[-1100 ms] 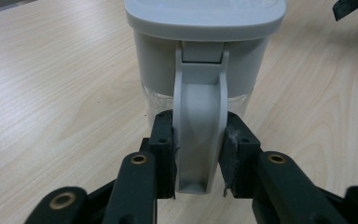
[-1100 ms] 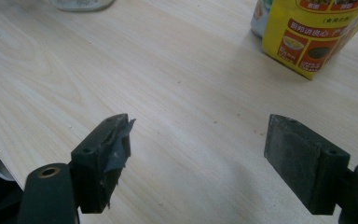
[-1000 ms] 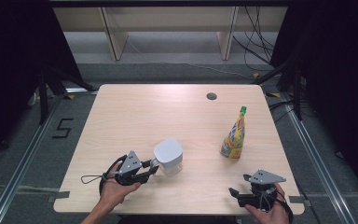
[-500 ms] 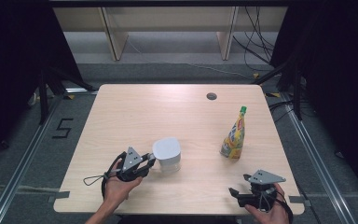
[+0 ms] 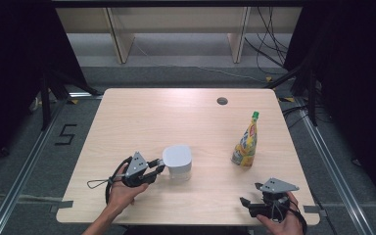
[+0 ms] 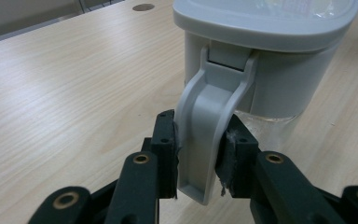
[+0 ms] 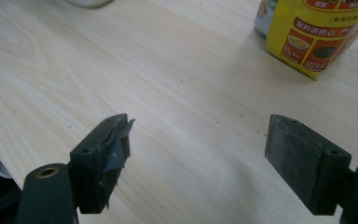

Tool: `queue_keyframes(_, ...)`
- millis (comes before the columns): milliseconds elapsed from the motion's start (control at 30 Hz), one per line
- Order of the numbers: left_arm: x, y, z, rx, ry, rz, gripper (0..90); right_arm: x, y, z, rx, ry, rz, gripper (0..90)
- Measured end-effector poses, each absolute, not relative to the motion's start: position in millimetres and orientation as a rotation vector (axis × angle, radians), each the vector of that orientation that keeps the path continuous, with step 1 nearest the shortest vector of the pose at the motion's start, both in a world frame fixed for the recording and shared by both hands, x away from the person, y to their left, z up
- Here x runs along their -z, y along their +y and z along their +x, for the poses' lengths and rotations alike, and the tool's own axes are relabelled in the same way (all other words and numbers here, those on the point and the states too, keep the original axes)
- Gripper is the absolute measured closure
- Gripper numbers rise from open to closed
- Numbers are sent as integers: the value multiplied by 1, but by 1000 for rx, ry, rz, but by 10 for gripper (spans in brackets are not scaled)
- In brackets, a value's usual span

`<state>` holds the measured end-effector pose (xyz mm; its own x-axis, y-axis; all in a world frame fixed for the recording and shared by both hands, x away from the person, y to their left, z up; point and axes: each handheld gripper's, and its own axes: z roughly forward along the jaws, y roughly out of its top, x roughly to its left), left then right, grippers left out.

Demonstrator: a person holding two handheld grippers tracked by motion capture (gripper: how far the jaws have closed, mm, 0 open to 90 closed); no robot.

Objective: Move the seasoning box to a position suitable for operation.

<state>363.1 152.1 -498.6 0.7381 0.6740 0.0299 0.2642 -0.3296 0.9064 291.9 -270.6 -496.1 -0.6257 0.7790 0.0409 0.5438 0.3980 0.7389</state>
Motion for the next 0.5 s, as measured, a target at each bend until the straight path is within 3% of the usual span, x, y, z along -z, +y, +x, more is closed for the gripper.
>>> queue_keyframes(500,497,132,345,-413,618,1935,694,496,-271,291,-1070,2349,1152,230)
